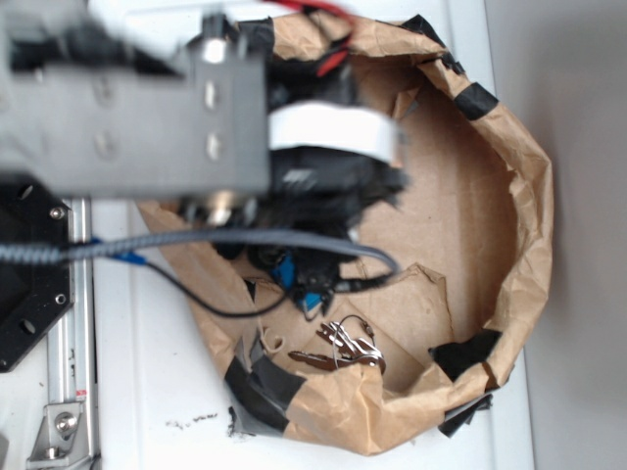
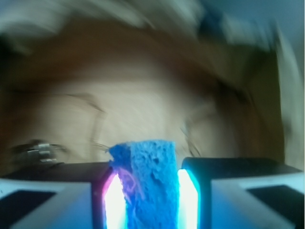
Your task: Grab the blue sponge.
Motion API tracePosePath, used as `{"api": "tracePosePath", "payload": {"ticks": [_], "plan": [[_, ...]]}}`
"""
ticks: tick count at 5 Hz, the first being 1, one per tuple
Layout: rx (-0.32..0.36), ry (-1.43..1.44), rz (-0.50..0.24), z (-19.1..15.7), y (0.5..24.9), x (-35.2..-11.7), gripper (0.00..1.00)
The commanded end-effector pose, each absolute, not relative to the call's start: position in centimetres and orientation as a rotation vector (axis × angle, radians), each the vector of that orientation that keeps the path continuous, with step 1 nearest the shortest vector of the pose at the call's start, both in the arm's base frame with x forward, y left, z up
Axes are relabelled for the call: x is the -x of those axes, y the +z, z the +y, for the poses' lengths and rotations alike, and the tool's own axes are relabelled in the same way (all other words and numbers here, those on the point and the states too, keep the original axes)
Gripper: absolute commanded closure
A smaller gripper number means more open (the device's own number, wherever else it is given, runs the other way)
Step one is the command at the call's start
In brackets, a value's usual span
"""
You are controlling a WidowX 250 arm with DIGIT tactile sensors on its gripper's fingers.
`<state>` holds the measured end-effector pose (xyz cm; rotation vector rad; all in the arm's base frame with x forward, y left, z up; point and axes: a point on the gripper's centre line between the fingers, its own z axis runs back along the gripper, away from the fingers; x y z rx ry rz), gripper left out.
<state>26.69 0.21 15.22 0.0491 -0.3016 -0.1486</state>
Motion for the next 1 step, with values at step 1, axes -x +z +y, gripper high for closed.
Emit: {"api": "tracePosePath", "payload": {"ticks": [1], "plan": [[-0.060,-0.261,-0.285,1.53,17.50,-29.32,1.00]]}}
